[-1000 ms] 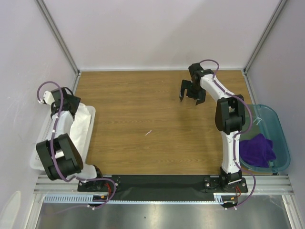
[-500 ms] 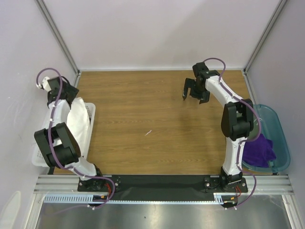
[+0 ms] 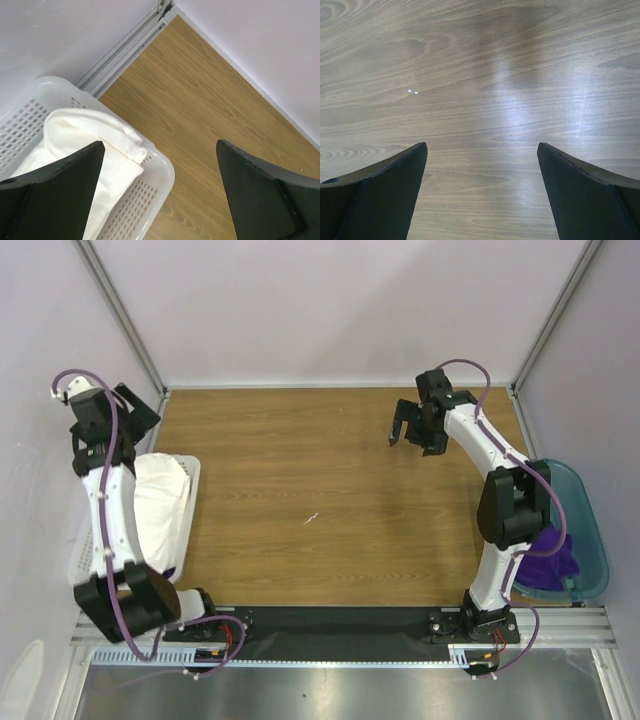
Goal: Fold and stack the towels
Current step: Neatly place the folded towel into the bin
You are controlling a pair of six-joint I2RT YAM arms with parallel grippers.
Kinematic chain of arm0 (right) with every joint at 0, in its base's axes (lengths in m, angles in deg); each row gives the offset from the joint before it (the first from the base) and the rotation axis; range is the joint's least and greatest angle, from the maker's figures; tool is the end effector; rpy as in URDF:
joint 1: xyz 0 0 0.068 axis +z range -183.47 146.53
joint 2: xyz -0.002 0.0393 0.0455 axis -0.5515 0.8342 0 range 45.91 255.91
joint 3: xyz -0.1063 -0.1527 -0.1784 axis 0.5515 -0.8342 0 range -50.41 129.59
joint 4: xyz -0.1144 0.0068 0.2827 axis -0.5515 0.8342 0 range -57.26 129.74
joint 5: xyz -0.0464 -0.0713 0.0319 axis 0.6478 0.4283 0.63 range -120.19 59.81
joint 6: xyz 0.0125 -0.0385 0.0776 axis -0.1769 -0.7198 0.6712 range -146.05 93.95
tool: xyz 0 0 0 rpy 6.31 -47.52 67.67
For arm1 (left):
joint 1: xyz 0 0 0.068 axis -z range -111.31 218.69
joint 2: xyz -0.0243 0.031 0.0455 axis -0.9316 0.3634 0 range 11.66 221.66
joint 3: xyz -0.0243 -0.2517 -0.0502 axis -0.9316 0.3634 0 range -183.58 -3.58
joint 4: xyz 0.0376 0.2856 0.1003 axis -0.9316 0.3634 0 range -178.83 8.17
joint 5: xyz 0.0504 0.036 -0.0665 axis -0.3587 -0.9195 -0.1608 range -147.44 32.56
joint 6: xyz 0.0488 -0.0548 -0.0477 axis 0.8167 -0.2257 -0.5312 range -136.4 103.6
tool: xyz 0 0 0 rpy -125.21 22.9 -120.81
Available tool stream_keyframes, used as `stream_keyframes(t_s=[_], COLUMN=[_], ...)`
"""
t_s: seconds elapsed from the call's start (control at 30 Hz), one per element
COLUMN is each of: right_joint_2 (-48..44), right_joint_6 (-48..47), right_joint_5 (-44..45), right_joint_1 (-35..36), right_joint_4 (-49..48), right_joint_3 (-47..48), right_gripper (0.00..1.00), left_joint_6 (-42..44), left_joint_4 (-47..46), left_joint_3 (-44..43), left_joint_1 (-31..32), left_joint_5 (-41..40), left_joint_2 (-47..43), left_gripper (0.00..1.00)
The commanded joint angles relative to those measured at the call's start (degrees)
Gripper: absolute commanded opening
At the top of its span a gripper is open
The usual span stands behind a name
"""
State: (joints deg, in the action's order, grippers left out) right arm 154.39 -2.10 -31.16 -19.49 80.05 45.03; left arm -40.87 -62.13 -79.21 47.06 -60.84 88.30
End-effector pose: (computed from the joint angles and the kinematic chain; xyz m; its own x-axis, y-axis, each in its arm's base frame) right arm 0.4566 0.1150 0.2102 -0.8721 0.2012 -0.4460 0.1143 0.9701 0.2141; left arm 0.3597 0.1475 0.3396 -0.2208 -0.5323 -0.8172 -0.5583 0.7561 -0.3416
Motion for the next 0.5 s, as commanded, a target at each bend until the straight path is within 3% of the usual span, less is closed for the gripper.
stream_keyframes(t_s=[0.0,0.17,0.23,0.33,0.47], right_joint_2=[-3.72,-3.99,-3.64,-3.63,-4.42], right_joint_6=[0.67,0.31,0.14,-0.39,-1.09], right_joint_5=[-1.14,-1.83,-2.28,-2.19,-1.41], right_joint_1=[-0.71,-0.71,-0.79,-0.62,-0.71], right_joint_4=[-1.52,-1.87,-1.43,-1.25,-2.04], right_joint_3=[-0.51,-1.75,-1.75,-2.01,-3.06], right_gripper=[1.00,1.00,1.00,1.00,1.00], left_joint_6=[3.29,-1.09,-2.77,-4.88,-5.50], left_joint_4=[5.99,5.39,2.06,-2.44,-1.13], left_joint_3=[3.02,16.03,19.02,18.08,10.96], left_joint_1=[0.45,-0.16,-1.48,-3.50,-3.77], left_joint_5=[-0.29,-3.89,-1.19,4.79,6.91], left_joint_2=[-9.39,-17.57,-18.37,-14.34,-3.36], left_gripper=[1.00,1.00,1.00,0.99,0.94])
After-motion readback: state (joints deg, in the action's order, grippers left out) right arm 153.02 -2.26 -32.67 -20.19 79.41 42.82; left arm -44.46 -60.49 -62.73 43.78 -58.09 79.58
